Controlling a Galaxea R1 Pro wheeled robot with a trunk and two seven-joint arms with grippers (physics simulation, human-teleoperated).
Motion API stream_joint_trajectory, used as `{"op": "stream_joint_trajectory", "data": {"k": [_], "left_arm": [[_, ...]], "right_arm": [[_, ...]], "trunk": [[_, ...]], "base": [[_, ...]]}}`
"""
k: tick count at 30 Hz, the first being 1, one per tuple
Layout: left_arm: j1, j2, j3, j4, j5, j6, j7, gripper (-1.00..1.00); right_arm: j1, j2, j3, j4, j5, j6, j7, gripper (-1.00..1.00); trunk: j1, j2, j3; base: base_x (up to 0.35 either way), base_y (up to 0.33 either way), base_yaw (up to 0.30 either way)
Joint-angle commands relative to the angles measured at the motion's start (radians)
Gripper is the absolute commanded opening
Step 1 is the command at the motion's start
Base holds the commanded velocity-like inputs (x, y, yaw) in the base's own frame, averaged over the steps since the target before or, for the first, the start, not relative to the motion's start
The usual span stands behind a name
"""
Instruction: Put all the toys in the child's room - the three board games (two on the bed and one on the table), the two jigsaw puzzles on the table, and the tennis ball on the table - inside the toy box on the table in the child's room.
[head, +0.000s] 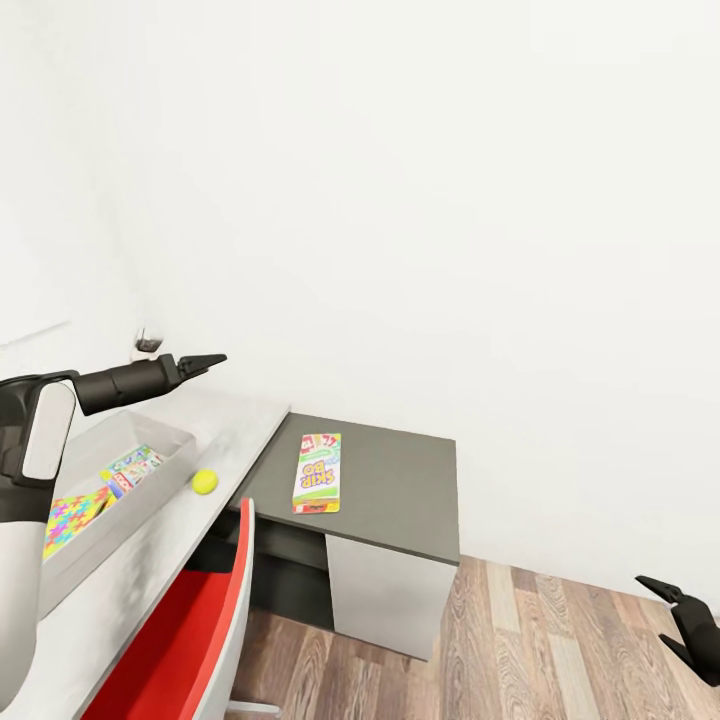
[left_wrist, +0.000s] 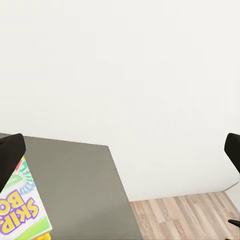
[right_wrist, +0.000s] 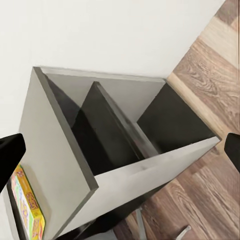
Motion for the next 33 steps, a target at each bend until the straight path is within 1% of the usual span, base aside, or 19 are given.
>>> {"op": "stream_joint_trajectory", "data": {"k": [1, 7, 22, 25, 29, 33], "left_arm": [[-0.001, 0.000, 0.001, 0.000, -0.005, 0.004, -0.006, 1.00], [0.000, 0.000, 0.000, -0.001, -0.008, 0.004, -0.006, 1.00], [0.001, -0.003, -0.003, 0.000, -0.020, 0.004, 0.010, 1.00], [0.001, -0.006, -0.003, 0.000, -0.030, 0.004, 0.018, 1.00], [0.001, -0.008, -0.004, 0.000, -0.053, 0.003, 0.023, 1.00], [0.001, -0.010, -0.003, 0.000, -0.073, 0.002, 0.029, 1.00]], "right_arm": [[-0.001, 0.000, -0.003, 0.008, 0.007, 0.005, 0.007, 1.00], [-0.001, 0.001, -0.001, 0.029, 0.012, 0.004, 0.006, 1.00], [-0.001, 0.002, 0.005, 0.034, 0.017, 0.000, 0.004, 1.00], [-0.001, 0.002, 0.006, 0.034, 0.017, -0.009, 0.004, 1.00], [-0.001, 0.002, 0.009, 0.034, 0.017, -0.036, 0.004, 1.00], [-0.001, 0.002, 0.010, 0.035, 0.017, -0.048, 0.004, 1.00]], "trunk": [[0.001, -0.002, -0.002], [0.001, -0.002, -0.004], [0.001, -0.002, -0.014], [0.001, -0.002, -0.017], [0.001, -0.002, -0.019], [0.001, -0.002, -0.022]], "base": [[0.000, 0.000, -0.002], [0.000, 0.000, -0.077], [0.000, 0.000, -0.238], [0.000, 0.000, -0.251], [0.000, 0.000, -0.243], [0.000, 0.000, -0.140]]}}
